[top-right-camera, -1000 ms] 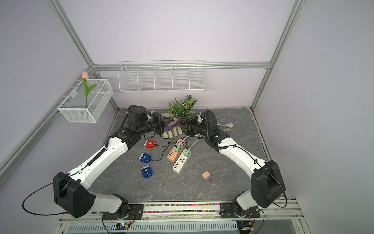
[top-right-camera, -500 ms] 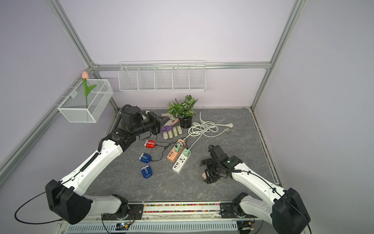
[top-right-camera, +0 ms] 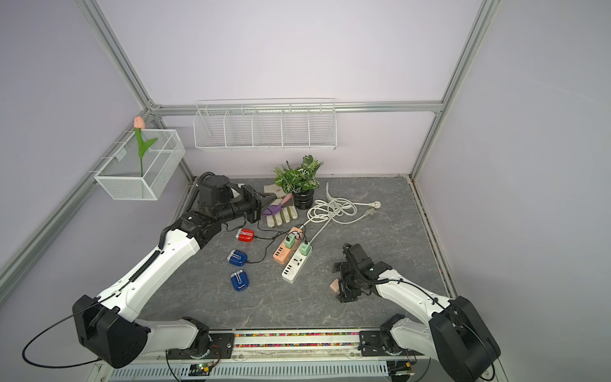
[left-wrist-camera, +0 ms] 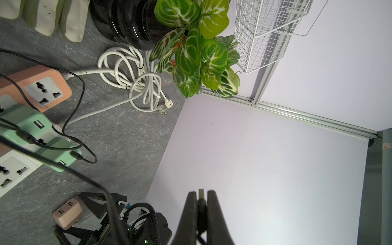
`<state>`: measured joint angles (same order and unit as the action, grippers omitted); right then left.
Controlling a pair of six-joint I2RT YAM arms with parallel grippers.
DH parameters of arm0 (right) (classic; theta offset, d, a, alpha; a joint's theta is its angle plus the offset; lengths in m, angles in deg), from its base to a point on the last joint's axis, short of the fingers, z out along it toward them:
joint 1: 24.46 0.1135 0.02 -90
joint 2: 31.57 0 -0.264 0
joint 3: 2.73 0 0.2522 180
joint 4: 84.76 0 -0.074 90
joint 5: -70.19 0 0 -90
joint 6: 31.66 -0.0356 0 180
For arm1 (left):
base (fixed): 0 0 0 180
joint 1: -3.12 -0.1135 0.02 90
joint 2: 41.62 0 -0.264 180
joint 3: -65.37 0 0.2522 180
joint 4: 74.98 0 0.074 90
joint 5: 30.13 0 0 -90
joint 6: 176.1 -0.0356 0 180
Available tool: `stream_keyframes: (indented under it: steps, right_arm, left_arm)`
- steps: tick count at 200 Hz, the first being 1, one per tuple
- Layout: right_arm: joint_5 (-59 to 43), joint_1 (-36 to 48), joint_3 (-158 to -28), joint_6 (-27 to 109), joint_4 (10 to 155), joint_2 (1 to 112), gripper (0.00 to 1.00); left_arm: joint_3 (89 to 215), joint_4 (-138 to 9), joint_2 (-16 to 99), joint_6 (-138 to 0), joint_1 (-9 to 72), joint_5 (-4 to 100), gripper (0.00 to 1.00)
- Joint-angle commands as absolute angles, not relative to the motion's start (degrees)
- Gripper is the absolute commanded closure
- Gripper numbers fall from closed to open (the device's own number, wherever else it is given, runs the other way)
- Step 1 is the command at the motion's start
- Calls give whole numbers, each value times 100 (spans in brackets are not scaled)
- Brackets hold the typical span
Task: Charge the electric shaver
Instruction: Move the plug to the center of the board.
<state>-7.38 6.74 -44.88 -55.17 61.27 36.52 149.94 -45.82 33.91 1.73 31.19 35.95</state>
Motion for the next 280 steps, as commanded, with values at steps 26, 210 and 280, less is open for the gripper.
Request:
stream_keyframes:
  steps: [26, 210, 280]
  right_arm:
    - [-1104, 54, -4747, -5386, 6249, 3981, 13]
    - [498, -405, -7011, -1815, 4077, 6177, 19]
    - [615, -359, -7127, -1437, 3702, 6680, 27]
  left_arm:
    - [14873, -4638, 3265, 217, 3083, 3470, 100]
    - [14890, -4610, 3345, 218, 3032, 3465, 100]
    - [14868, -4685, 3360, 231, 2986, 3491, 100]
